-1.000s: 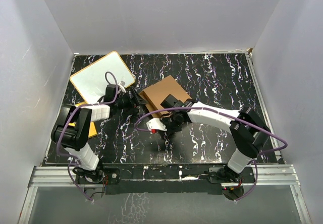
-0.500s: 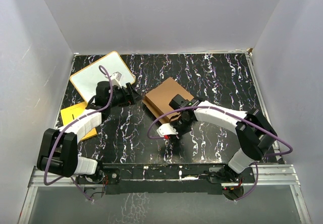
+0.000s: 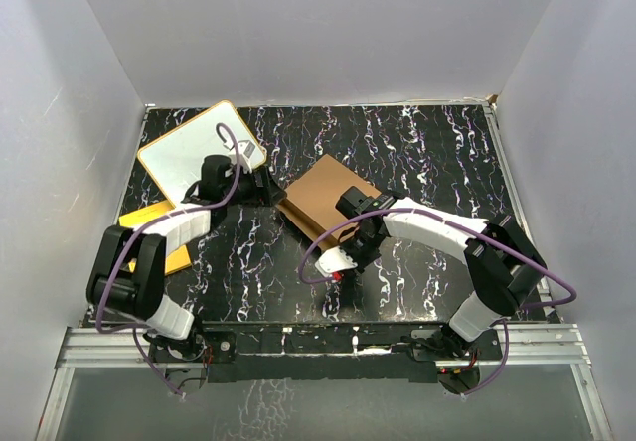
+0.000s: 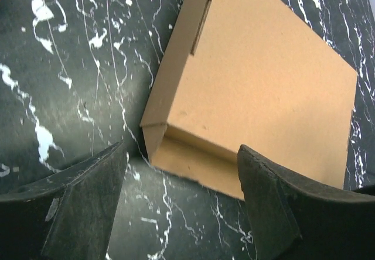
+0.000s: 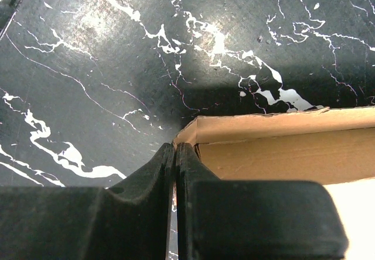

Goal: Fold the paper box

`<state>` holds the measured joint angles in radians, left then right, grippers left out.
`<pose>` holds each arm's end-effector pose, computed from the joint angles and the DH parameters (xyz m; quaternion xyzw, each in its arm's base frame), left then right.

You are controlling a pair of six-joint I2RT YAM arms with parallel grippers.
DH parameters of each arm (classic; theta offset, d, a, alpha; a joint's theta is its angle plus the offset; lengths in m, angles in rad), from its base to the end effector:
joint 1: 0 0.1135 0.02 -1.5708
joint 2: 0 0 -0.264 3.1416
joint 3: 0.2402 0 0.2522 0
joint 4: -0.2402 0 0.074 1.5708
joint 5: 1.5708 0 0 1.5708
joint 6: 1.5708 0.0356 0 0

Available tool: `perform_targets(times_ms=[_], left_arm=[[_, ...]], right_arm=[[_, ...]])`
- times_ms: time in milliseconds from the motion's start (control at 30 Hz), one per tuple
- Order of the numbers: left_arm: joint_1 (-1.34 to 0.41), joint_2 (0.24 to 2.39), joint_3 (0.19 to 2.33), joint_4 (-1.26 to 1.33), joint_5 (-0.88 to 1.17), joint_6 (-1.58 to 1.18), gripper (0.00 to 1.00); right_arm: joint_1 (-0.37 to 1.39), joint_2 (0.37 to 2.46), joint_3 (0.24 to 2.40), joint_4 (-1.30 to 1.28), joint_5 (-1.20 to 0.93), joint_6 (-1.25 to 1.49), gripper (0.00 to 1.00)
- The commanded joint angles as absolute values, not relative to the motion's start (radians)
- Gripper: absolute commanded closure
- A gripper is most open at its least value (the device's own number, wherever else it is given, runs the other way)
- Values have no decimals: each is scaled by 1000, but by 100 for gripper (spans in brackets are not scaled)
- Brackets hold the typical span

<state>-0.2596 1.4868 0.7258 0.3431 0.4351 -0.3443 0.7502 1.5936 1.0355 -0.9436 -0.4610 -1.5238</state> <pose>0.2994 -0.0950 0.2079 0.0829 0.8229 -0.3310 0.4543 0.1888 0.1976 0.1930 -0.8862 0.4018 0.1988 0.1173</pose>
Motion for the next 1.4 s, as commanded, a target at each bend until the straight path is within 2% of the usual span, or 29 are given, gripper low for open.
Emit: perform_targets(times_ms=[0, 167, 367, 567, 700, 800, 1000, 1367], left_arm=[[-265, 1576, 860, 305, 491, -341, 26], [-266, 1658, 879, 312, 518, -383, 35], [-273, 1675, 889, 297, 534, -409, 36], [-268, 1591, 856, 256, 471, -406, 27], [-260, 1532, 845, 154, 345, -559, 19], [-260, 1500, 816, 94, 287, -730, 18], [-324, 1434, 689, 129, 143, -1067, 17], [-343, 1564, 749, 252, 153, -1140, 17]], right_arm=[[742, 1570, 1026, -988, -481, -1576, 92], [737, 1575, 1034, -994, -480, -1586, 92], [736, 1584, 1037, -992, -480, -1591, 92], [734, 1581, 1040, -1000, -478, -1612, 92], [734, 1585, 1048, -1011, -480, -1629, 92], [735, 1589, 1050, -1012, -483, -1632, 92], [735, 1595, 1045, -1003, -488, -1634, 92], [736, 1596, 1040, -1000, -489, -1638, 92]])
